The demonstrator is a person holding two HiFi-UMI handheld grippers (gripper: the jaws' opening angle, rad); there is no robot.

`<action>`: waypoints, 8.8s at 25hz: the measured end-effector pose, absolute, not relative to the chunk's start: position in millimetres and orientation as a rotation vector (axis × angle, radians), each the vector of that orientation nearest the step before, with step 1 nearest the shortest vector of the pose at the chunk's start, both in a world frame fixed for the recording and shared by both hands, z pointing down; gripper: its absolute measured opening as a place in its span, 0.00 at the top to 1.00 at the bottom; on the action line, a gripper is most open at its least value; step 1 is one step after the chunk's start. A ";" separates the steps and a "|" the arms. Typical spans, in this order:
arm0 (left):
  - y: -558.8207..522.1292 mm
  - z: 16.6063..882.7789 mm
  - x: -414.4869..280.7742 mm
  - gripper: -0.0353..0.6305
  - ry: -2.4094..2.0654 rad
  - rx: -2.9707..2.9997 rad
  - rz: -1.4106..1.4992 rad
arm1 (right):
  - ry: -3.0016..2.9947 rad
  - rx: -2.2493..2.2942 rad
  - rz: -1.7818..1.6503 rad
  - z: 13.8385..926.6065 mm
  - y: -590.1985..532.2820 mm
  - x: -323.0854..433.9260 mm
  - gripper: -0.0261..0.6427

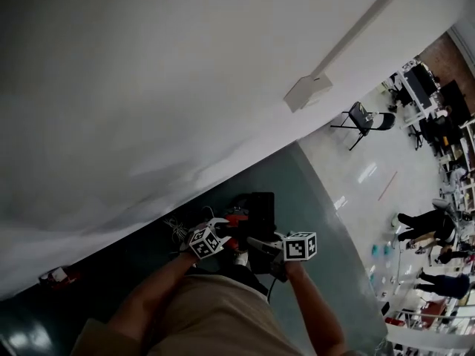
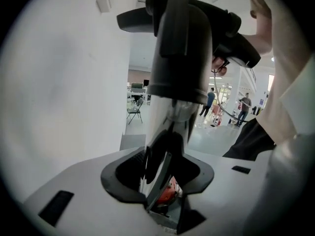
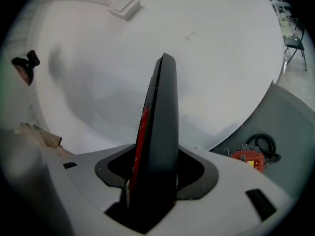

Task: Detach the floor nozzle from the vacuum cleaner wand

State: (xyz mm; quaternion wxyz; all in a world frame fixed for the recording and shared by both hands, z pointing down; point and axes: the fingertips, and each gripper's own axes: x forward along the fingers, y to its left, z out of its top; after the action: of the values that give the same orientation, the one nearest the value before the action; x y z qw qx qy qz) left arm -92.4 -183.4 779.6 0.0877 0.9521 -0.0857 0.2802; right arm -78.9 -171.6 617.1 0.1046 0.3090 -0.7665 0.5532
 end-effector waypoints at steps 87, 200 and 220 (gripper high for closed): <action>-105.1 790.2 19.5 0.72 0.005 2.875 1.409 | -2.194 0.647 0.944 596.7 -113.2 91.7 0.63; -20.9 720.8 -171.2 0.25 -1.171 1.567 -0.127 | -2.572 0.674 1.562 628.9 -62.1 182.7 0.70; 273.9 596.7 -161.7 0.94 -1.062 1.701 -0.876 | -2.581 0.572 1.638 606.4 127.6 152.9 0.70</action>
State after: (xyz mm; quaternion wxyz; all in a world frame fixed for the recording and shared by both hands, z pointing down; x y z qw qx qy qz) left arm -161.7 273.9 596.7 0.4587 0.6908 -0.4311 -0.3558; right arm 152.9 127.6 606.4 0.0159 0.1838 -0.8298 0.5267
